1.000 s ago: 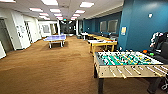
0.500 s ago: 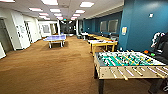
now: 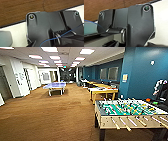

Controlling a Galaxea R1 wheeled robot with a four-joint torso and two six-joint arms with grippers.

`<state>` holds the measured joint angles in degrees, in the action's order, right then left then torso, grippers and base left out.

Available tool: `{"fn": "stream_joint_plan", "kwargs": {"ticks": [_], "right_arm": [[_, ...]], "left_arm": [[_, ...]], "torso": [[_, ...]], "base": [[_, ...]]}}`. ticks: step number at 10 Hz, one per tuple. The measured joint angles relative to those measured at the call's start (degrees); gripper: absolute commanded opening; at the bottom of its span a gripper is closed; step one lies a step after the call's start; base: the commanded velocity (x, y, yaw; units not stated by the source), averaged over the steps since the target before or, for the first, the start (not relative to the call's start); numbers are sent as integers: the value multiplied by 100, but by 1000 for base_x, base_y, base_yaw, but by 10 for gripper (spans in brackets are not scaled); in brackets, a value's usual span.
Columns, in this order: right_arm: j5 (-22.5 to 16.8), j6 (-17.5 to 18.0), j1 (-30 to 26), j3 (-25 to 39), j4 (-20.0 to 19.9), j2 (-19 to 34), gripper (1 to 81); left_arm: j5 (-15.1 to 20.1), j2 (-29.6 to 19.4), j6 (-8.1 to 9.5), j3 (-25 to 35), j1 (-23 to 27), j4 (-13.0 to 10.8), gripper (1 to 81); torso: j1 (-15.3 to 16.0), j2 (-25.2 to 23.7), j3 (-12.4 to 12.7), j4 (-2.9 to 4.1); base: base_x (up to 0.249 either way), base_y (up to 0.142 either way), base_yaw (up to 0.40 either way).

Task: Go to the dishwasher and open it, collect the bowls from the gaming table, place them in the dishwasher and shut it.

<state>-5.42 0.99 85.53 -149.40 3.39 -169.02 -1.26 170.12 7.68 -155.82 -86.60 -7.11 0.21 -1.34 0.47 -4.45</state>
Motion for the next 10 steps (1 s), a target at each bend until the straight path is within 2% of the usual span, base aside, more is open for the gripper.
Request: {"fn": "stream_joint_plan", "kwargs": {"ticks": [10], "right_arm": [[-11,-2,5,-72,5,20,811]], "left_arm": [[-9,44,0,13,-16,0,811]], "torso": [[-11,0,-2,0]], "base": [[138,0,0]]}}
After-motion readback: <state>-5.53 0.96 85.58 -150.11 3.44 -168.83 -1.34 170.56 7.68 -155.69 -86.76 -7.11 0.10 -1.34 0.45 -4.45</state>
